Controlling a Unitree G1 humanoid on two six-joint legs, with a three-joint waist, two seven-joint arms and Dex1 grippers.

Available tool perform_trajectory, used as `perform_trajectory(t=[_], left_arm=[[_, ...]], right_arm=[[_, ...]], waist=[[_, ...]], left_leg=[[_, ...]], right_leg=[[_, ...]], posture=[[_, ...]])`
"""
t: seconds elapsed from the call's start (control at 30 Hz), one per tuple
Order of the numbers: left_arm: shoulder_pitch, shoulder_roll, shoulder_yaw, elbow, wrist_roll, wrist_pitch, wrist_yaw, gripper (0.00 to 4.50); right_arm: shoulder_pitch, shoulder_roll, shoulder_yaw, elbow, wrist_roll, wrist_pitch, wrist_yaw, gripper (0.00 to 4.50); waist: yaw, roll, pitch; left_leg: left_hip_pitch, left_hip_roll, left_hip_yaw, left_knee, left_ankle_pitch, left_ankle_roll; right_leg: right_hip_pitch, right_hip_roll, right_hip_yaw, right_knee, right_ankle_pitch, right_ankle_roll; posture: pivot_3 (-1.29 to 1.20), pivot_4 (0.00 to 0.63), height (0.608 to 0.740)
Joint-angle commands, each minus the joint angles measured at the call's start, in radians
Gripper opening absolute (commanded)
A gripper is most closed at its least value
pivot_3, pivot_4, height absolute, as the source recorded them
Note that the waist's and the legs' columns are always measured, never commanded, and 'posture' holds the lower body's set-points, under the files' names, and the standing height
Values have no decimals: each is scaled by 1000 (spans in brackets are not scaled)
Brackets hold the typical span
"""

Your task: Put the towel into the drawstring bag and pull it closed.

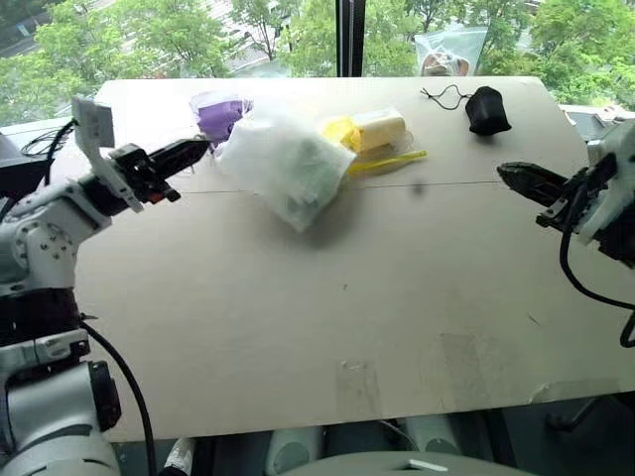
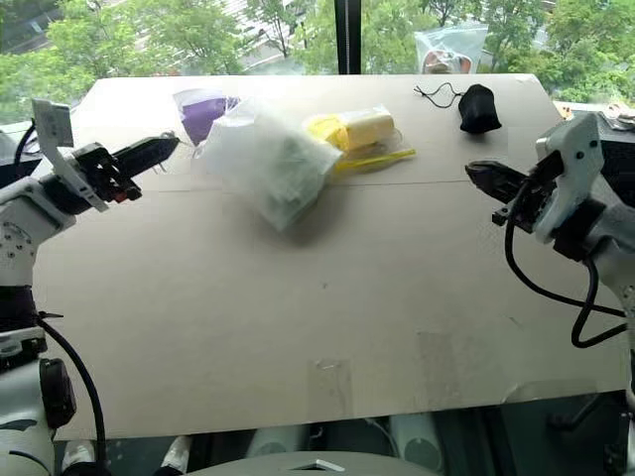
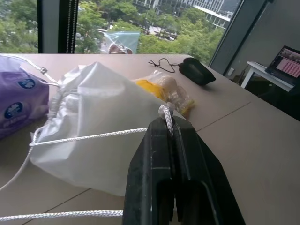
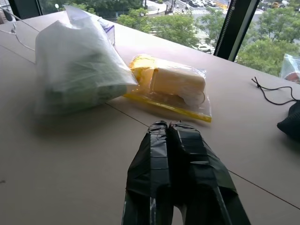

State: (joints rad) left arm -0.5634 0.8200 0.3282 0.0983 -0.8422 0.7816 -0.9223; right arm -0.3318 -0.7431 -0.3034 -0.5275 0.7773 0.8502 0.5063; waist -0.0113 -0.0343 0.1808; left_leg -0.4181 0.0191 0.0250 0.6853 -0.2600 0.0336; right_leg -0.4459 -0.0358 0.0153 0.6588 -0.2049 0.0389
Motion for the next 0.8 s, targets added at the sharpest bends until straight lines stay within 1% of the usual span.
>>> perform_trajectory(t=[0.03,0.07,0.1,0.17,0.23,0.27,0.33,0.37,0.4,0.47,0.5,0.53,0.6,0.63,0.67,0.73,0.77,0.8], left_arm=[[29,-59,-13,-289,-205,153,61,33],[50,-74,-23,-346,-260,196,80,33],[76,-79,-32,-403,-320,240,96,1],[119,-74,-47,-476,-405,306,121,0],[158,-78,-80,-533,-413,316,140,0],[175,-91,-84,-542,-412,316,175,0],[227,-96,-57,-540,-420,320,231,0],[256,-86,-46,-545,-391,306,244,0],[303,-60,-37,-547,-322,272,242,0],[420,-4,40,-544,-258,236,208,546],[488,28,74,-553,-221,213,176,725],[553,54,103,-571,-192,188,140,1223],[653,85,141,-609,-130,131,103,2209],[679,89,153,-617,-115,114,97,2614],[695,89,161,-620,-108,105,97,3138],[813,96,211,-639,-31,46,50,4028],[855,84,243,-647,-16,26,40,4418],[887,70,261,-653,12,-4,43,4418]], right_arm=[[-2,40,115,-33,-44,-22,-16,0],[-19,67,141,-21,-52,-25,-30,0],[-31,81,170,-17,-54,-25,-23,298],[-33,63,222,-28,-80,-27,20,912],[-41,70,243,-26,-84,-27,31,1785],[-49,70,279,-16,-123,-38,24,2184],[-47,66,330,-14,-166,-51,35,3123],[-40,67,335,-22,-161,-48,45,3647],[-32,77,327,-28,-151,-47,45,4042],[5,76,303,-49,-131,-45,59,4108],[23,69,288,-53,-131,-49,64,4108],[39,64,268,-54,-128,-48,66,4108],[75,42,235,-60,-124,-55,84,4500],[88,34,226,-62,-124,-58,93,4500],[98,27,220,-60,-127,-64,101,4500],[165,8,193,-86,-135,-77,114,4500],[200,4,178,-99,-136,-89,122,4500],[232,6,162,-107,-139,-110,128,4500]], waist=[[3,0,0],[2,0,0],[0,0,0],[-5,0,0],[-6,0,0],[-6,1,0],[-6,2,-1],[-5,2,-1],[-4,2,-1],[-6,2,-1],[-7,2,-1],[-8,2,-1],[0,2,0],[4,2,0],[11,2,-1],[17,2,-1],[17,2,-2],[17,2,-2]], left_leg=[[0,0,-1,1,0,0],[1,0,-1,1,0,0],[2,-1,-1,1,0,0],[3,-1,0,1,0,0],[4,0,0,1,0,0],[4,0,0,1,0,0],[5,0,-1,1,0,0],[5,0,-1,1,0,0],[5,0,-1,1,0,0],[5,0,-1,1,0,0],[4,0,-1,1,0,0],[4,0,0,0,0,0],[4,1,0,-1,0,0],[3,0,0,-1,0,0],[3,0,0,-1,0,0],[3,0,-1,0,0,0],[4,0,-1,0,0,0],[4,0,0,-1,0,0]], right_leg=[[0,0,0,0,0,0],[1,0,-1,0,0,0],[2,0,0,1,0,0],[2,0,1,2,0,0],[1,2,1,3,0,0],[1,2,1,3,0,0],[2,3,1,3,0,0],[2,3,1,3,0,0],[2,3,0,3,0,0],[2,3,1,3,0,0],[2,3,1,3,0,0],[1,3,1,2,0,-1],[1,2,1,2,-1,-1],[0,2,1,1,-1,-1],[1,1,0,0,-1,-2],[2,0,-1,-1,-3,-5],[2,0,-1,-2,-3,-5],[3,0,-1,-2,-3,-5]], posture=[[0,150,740],[0,150,740],[0,150,740],[0,150,740],[0,150,740],[0,150,740],[0,150,740],[0,150,740],[0,150,740],[0,150,740],[0,150,740],[0,150,740],[0,150,740],[0,150,740],[0,150,740],[0,150,740],[0,150,740],[0,150,740]])
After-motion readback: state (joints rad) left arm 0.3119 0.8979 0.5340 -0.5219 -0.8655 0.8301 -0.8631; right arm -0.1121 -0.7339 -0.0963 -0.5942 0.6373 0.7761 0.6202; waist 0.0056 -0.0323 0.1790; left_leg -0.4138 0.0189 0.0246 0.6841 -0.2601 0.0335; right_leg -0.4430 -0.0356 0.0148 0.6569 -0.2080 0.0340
